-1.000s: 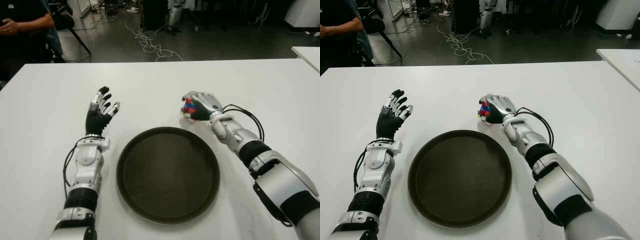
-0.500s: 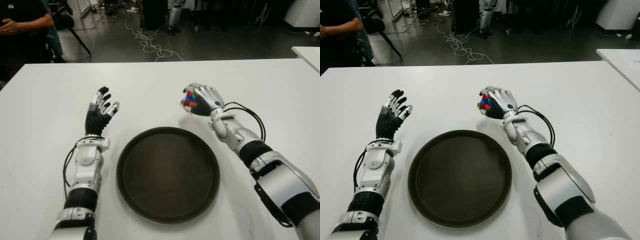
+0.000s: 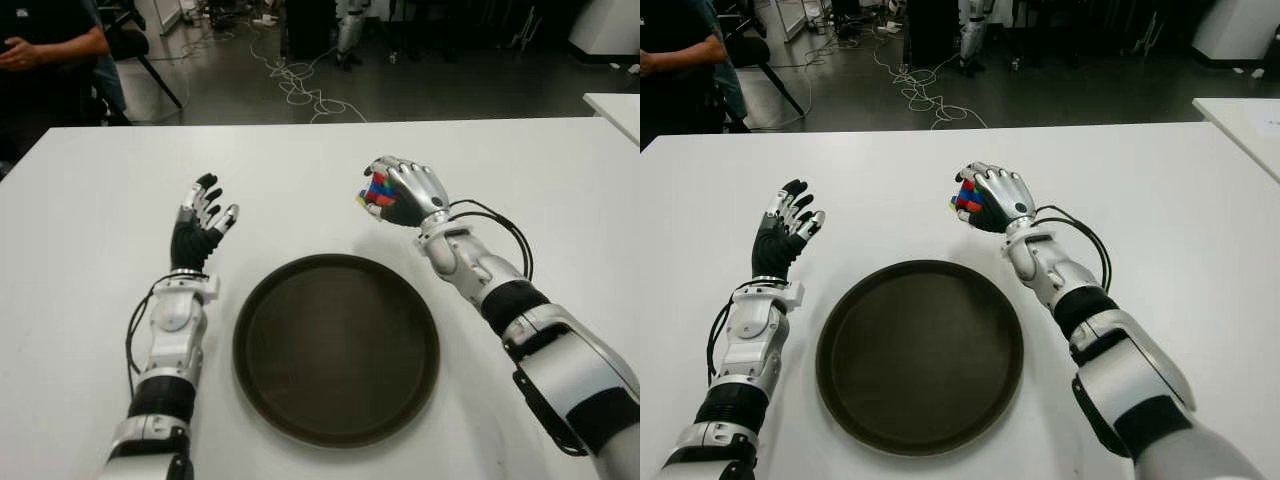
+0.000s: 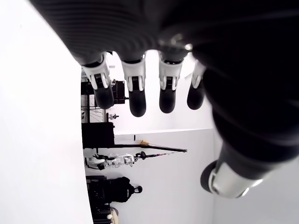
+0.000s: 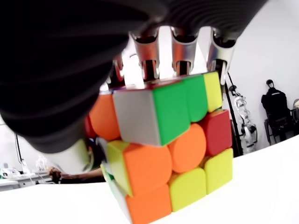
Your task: Pick up the Rubik's Cube and put it in the plate
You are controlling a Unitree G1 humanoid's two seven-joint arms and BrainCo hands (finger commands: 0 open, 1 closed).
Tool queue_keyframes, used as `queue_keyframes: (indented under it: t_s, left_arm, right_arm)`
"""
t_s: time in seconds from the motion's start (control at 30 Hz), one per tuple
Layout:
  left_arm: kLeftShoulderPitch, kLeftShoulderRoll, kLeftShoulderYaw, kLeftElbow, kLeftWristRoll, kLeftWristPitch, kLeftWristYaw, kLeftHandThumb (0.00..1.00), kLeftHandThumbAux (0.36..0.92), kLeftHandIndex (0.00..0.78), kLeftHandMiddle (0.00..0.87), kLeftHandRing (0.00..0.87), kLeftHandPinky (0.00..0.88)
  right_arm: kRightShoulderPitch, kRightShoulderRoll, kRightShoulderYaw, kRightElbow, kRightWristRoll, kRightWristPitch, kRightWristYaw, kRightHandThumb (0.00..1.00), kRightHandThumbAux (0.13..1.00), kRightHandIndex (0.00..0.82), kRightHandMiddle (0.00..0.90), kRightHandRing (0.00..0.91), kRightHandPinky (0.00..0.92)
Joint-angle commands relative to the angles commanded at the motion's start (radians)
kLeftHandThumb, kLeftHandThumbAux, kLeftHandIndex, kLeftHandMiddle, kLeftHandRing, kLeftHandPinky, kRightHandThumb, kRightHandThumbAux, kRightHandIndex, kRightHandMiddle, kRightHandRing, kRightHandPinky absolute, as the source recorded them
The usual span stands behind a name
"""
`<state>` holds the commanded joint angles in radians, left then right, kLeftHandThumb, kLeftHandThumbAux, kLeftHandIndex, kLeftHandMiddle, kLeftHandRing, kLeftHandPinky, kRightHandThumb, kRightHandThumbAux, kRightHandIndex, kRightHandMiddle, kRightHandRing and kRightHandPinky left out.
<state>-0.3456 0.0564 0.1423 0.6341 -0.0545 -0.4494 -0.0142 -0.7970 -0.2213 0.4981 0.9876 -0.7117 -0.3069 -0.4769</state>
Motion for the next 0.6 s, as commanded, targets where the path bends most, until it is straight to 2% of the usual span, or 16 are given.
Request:
queue_keyframes:
  t_s: [0.2,0.27,0.33,0.43,0.53,0.6]
  left_arm:
    - [-0.001,0.002,-0.001,0.002,0.007,0.000,0.005,0.106,0.705,0.072,0.113,0.079,0.043]
    - [0.000,0.004,-0.001,0.003,0.007,0.001,0.003,0.105,0.700,0.072,0.114,0.080,0.043]
    - [-0.001,0.007,0.000,0.007,0.009,-0.001,0.002,0.102,0.695,0.072,0.115,0.081,0.043]
    - [-0.002,0.008,0.001,0.012,0.008,-0.004,0.001,0.099,0.690,0.072,0.116,0.081,0.039]
    - [-0.003,0.009,0.002,0.016,0.007,-0.008,-0.002,0.101,0.691,0.069,0.114,0.079,0.038]
    - [-0.004,0.009,0.002,0.019,0.006,-0.010,-0.004,0.102,0.693,0.067,0.112,0.079,0.040]
  right_arm:
    - [0.029,-0.018,-0.009,-0.086,-0.008,0.007,-0.013,0.833,0.694,0.378,0.548,0.610,0.601]
    - [0.057,-0.032,-0.017,-0.160,-0.007,0.002,-0.010,0.832,0.696,0.374,0.539,0.591,0.588]
    - [0.132,-0.054,-0.031,-0.333,-0.002,-0.004,0.012,0.831,0.696,0.374,0.538,0.592,0.599]
    - [0.209,-0.064,-0.034,-0.504,0.005,-0.010,0.053,0.831,0.696,0.374,0.542,0.603,0.621]
    - [0.263,-0.075,-0.026,-0.611,0.019,-0.036,0.111,0.830,0.697,0.372,0.539,0.604,0.616]
    - [0.285,-0.096,-0.017,-0.667,0.028,-0.053,0.177,0.829,0.697,0.370,0.530,0.587,0.591]
